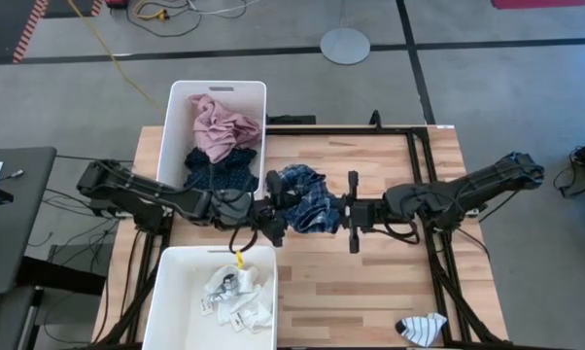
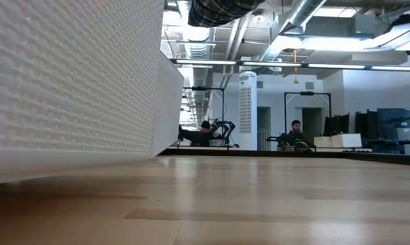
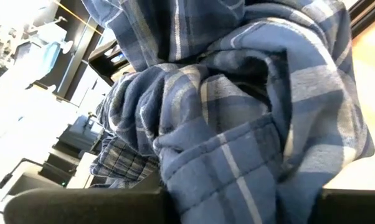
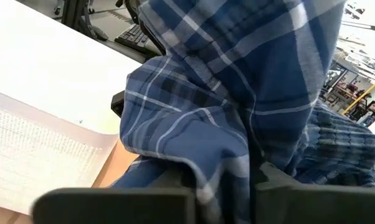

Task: Sort clothes
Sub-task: Put the blue checkered shorts into the top white bin

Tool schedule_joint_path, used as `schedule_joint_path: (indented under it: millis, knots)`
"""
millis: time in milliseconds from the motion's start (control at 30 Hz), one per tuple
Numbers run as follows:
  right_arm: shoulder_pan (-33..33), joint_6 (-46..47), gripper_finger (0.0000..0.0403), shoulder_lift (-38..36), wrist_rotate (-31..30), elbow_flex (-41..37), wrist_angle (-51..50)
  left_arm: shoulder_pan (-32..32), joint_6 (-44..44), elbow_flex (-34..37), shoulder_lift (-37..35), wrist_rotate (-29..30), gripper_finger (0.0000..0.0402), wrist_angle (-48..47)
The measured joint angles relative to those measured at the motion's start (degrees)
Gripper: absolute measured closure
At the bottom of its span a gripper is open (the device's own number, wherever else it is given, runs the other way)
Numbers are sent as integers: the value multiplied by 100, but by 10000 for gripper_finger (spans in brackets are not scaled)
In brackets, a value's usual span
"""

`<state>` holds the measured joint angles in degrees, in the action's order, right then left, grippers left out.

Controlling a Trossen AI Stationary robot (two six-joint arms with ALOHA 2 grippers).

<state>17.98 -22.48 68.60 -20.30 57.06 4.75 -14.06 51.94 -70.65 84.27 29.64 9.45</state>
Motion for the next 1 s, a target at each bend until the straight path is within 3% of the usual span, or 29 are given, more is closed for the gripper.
schedule_joint_path:
  millis: [467, 767, 1000]
  knots:
    - [139, 620, 161, -132, -116, 2, -928, -304, 613, 11, -196, 1141, 336, -74]
    - [548, 1384, 148, -604, -572, -22, -2014, -434, 686, -4, -958, 2220, 336, -450]
    - [822, 2095, 148, -750, -579, -22, -2777, -221, 669, -7, -1624, 3259, 336, -1119]
